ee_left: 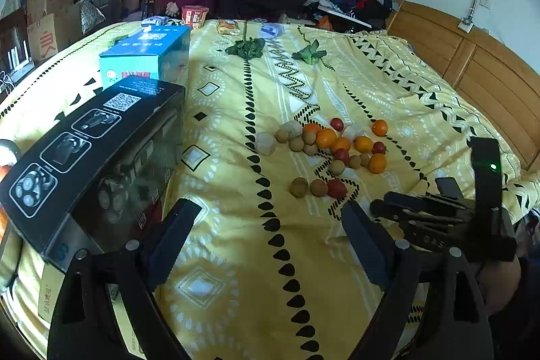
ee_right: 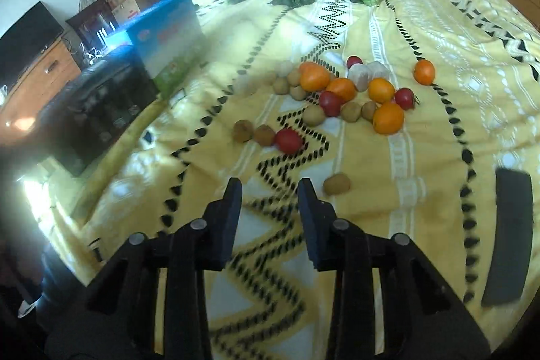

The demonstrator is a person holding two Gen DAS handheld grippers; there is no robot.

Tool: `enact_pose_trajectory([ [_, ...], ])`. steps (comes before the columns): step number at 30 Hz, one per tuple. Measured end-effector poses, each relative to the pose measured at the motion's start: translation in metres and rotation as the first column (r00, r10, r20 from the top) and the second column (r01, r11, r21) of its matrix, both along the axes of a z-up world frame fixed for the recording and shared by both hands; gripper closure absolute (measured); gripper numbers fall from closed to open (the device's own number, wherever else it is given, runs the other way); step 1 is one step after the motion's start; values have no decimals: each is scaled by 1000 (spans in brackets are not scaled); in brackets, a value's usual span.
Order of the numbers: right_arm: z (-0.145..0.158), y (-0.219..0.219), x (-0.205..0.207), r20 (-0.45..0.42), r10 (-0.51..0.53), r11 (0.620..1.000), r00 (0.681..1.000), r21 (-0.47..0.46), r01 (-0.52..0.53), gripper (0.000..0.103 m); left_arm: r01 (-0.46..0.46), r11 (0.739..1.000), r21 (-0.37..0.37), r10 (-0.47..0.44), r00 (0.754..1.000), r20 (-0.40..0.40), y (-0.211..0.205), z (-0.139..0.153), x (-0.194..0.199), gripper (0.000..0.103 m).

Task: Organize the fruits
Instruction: 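Move both tools back over the fruit on the bed cover, then grasp a red tomato with the right gripper while the left gripper grasps a brown kiwi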

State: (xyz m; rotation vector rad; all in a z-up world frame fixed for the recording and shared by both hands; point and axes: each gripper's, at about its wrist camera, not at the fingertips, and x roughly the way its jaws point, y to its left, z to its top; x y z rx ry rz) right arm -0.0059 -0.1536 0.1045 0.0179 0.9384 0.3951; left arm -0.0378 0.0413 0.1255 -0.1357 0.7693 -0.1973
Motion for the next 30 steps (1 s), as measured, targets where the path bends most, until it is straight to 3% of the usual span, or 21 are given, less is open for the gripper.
enact_pose_trajectory([
  [6, -37, 7, 52, -60, 92, 993, 994, -71, -96, 70, 29, 1000, 3, -29, 998, -50, -8, -16, 26, 21],
  [15, -52, 20, 69, -78, 180, 979, 981, -87, -186, 72, 130, 991, -8, -130, 982, -134, -40, -53, 72, 29],
  [16, -51, 19, 66, -76, 181, 979, 981, -78, -187, 77, 148, 989, -3, -147, 979, -141, -45, -57, 76, 32],
  [20, -40, 6, 53, -39, 142, 989, 989, -36, -143, 77, 194, 981, -4, -192, 966, -173, -53, -75, 88, 44],
  [22, -34, -6, 44, -29, 108, 994, 994, -1, -109, 77, 214, 977, -7, -211, 960, -185, -57, -81, 94, 58],
  [25, -30, -25, 31, -36, 62, 997, 997, 52, -60, 77, 227, 974, -17, -225, 954, -199, -60, -87, 106, 67],
  [30, -28, -35, 26, -56, 28, 996, 998, 90, -23, 77, 232, 973, 9, -225, 951, -212, -68, -98, 118, 67],
])
